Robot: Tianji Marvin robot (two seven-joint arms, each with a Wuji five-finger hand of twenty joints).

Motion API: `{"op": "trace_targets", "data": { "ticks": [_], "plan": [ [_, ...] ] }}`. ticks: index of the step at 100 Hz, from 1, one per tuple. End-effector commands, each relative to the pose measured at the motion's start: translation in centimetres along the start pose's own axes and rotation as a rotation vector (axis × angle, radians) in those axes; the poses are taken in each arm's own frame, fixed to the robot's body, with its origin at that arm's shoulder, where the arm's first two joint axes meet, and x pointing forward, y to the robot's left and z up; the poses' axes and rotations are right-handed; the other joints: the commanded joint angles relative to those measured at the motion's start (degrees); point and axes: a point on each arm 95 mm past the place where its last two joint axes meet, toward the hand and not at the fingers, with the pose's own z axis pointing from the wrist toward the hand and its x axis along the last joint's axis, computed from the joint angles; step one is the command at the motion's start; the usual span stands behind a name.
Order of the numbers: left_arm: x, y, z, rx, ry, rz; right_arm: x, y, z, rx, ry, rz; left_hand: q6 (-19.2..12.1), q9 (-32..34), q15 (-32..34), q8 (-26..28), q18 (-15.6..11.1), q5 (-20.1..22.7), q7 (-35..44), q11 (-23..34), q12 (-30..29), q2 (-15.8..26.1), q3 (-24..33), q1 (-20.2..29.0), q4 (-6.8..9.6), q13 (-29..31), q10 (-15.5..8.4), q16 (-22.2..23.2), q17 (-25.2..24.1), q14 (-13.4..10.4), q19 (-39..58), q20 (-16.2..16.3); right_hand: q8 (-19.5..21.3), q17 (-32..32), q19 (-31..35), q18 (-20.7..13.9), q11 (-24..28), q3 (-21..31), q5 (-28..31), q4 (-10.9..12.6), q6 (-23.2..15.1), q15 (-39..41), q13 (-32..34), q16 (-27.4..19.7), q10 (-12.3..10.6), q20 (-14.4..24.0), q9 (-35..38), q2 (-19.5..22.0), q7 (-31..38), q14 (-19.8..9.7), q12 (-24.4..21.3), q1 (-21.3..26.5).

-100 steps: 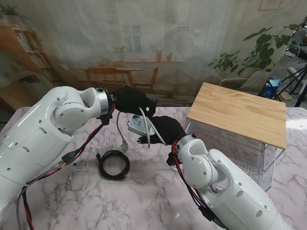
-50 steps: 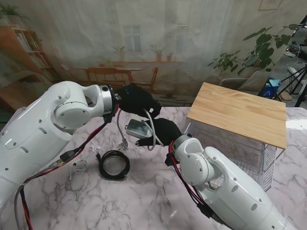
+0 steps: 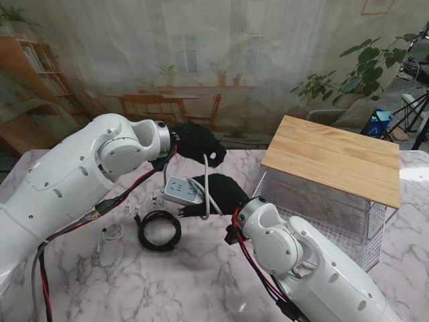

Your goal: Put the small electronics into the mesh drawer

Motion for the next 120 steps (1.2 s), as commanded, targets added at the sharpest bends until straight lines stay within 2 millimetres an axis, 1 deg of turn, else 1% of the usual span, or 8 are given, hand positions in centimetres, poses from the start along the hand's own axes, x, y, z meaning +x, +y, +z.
{"op": "trace_targets", "data": {
  "ticks": [1,49,78,92,99,104,110,120],
  "plan": [
    [-0.8,0.2,0.1,-0.021,-0.024,-0.009,0.5,-0.3,-0.4,0.001,0.014,0.016,-2.31,0.40,4.58,0.81,-0.32,-0.22,0.57,2.27,1.11,3.60,1.91,4.29,1.35,0.92,0.00,0.19,0.43,1.73,2.26,-2.00,-0.36,-0.50,0.25,0.70,3.50,11.88,3.83,-1.01,-10.90,4.19,1.86,-0.10,-0.08,-0.34,2.50,12.51,2.58,-1.71,0.33,11.98],
    [-1.8,5.8,1.2,-0.119,-0.020,-0.036,-0.2,1.1,-1.0,-0.083,-0.026,0.069,-2.61,-2.33,2.89,-2.13,-0.29,-1.83,-1.91,1.10,1.52,5.83,-0.17,4.13,0.90,-3.45,-1.51,0.36,-5.00,2.52,0.30,-1.52,-0.39,-0.33,0.15,0.89,3.41,11.74,3.74,-1.33,-10.43,4.10,2.04,-0.11,0.06,-0.48,2.56,12.71,2.61,-1.47,0.30,12.23],
    [-0.7,7.8,2.0,-0.167,0.040,-0.011,-0.7,2.1,-1.3,-0.150,-0.060,0.099,-2.45,-2.95,2.07,-3.55,-0.24,-2.11,-2.72,0.57,1.45,6.31,-0.87,4.05,0.78,-4.39,-1.80,0.39,-6.18,2.74,-0.49,-1.11,-0.42,-0.25,0.10,0.96,3.36,11.49,3.64,-1.52,-10.30,4.11,2.13,-0.10,0.11,-0.58,2.58,12.89,2.63,-1.46,0.28,12.45],
    [-0.1,8.6,1.9,-0.162,0.063,0.004,-1.1,2.5,-1.4,-0.178,-0.082,0.105,-0.24,-4.08,-0.53,-6.44,-0.69,-2.63,-4.98,-1.25,0.28,6.27,-1.41,3.27,0.59,-5.60,-1.31,-0.08,-7.77,3.29,-2.73,-0.99,-0.44,-0.21,0.09,0.95,3.38,11.40,3.67,-1.58,-10.22,4.14,2.17,-0.08,0.16,-0.64,2.61,12.87,2.68,-1.26,0.30,12.57],
    [0.1,9.0,1.8,-0.149,0.065,0.001,-1.3,2.7,-1.4,-0.189,-0.094,0.104,0.94,-6.61,-4.05,-8.73,-1.37,-4.13,-8.81,-4.55,-2.03,5.10,-1.64,-0.37,0.59,-8.24,-0.64,-0.27,-10.54,3.63,-5.72,-0.88,-0.47,-0.16,0.13,0.94,3.39,11.34,3.64,-1.60,-10.17,4.17,2.16,-0.07,0.18,-0.64,2.60,12.90,2.67,-1.28,0.31,12.58],
    [0.1,9.2,1.6,-0.145,0.063,0.005,-1.5,2.9,-1.4,-0.198,-0.103,0.103,1.98,-9.42,-9.37,-8.83,-2.02,-5.41,-12.92,-8.95,-6.10,4.17,-1.17,-5.37,0.61,-11.64,-0.30,-0.75,-14.61,4.05,-9.65,0.33,-0.50,-0.18,0.14,0.91,3.40,11.36,3.60,-1.60,-10.09,4.18,2.15,-0.07,0.24,-0.66,2.60,12.89,2.65,-1.27,0.31,12.63],
    [0.0,9.4,1.4,-0.136,0.063,0.009,-1.7,3.0,-1.4,-0.204,-0.112,0.102,2.95,-12.33,-14.78,-8.56,-2.60,-6.24,-16.85,-14.82,-11.36,5.34,-1.11,-10.27,0.67,-15.36,-0.22,-2.91,-19.36,3.75,-13.85,0.63,-0.51,-0.24,0.12,0.91,3.40,11.35,3.60,-1.60,-10.04,4.18,2.14,-0.07,0.27,-0.68,2.59,12.88,2.67,-1.23,0.32,12.66],
    [-0.2,9.7,1.2,-0.134,0.055,0.016,-1.8,3.2,-1.4,-0.211,-0.119,0.101,2.66,-16.01,-19.33,-7.55,-2.89,-5.74,-18.48,-22.03,-19.14,7.30,-1.40,-12.92,0.15,-18.99,0.75,-5.41,-24.03,3.36,-17.70,0.98,-0.54,-0.28,0.11,0.93,3.41,11.33,3.62,-1.61,-10.06,4.20,2.11,-0.06,0.34,-0.71,2.59,12.87,2.69,-1.21,0.32,12.69]
  ]
}}
